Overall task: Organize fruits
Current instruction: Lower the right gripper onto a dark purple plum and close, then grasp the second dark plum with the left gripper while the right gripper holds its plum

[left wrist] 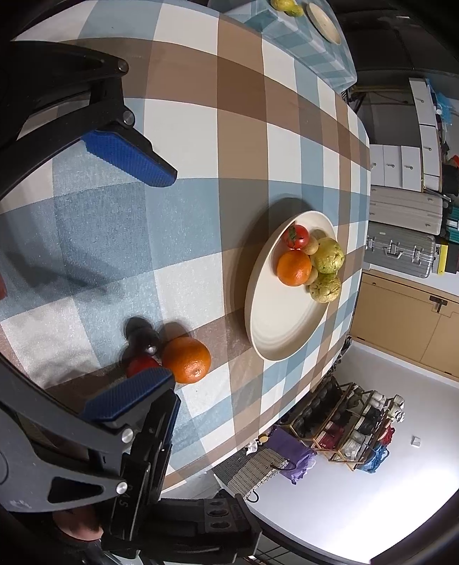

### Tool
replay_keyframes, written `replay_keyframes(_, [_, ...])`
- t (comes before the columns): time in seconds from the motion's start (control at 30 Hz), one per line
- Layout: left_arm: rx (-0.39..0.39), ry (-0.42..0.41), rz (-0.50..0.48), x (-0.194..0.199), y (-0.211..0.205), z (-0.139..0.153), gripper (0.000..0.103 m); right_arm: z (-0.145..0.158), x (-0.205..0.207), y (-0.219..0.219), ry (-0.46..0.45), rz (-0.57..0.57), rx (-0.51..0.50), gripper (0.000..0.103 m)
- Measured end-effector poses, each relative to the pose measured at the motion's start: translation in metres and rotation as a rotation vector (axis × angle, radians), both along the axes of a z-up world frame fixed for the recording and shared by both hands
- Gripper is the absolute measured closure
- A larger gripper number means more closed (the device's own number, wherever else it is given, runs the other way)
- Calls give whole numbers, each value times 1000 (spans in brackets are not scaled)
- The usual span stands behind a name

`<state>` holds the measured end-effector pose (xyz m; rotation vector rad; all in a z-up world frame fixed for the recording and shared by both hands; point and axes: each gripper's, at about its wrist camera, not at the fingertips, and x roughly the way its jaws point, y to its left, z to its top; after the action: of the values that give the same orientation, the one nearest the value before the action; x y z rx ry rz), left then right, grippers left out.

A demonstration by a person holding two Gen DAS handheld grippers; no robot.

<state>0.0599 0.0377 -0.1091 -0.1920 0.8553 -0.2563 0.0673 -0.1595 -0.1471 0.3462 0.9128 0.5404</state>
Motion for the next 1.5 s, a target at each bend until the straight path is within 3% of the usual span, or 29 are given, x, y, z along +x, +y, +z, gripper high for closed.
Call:
replay_keyframes(0.07, [3, 1, -1, 0, -1, 0, 1, 1, -2, 3, -13, 13, -3, 76])
replay_keyframes(0.13, [6, 4, -1, 0, -2, -1, 1, 1, -4, 7, -25, 19, -32, 79])
replay_keyframes(0.8, [-6, 65, -74, 10, -22, -15, 2, 6, -5, -16, -73, -17, 44, 81])
replay_keyframes(1.07, [-69, 103, -120, 15, -22, -23, 48, 8, -5, -18, -87, -10, 52, 81])
replay_keyframes(1.5, [-152, 124, -236, 15, -32, -23, 84, 12, -1, -15, -105, -2, 51, 81])
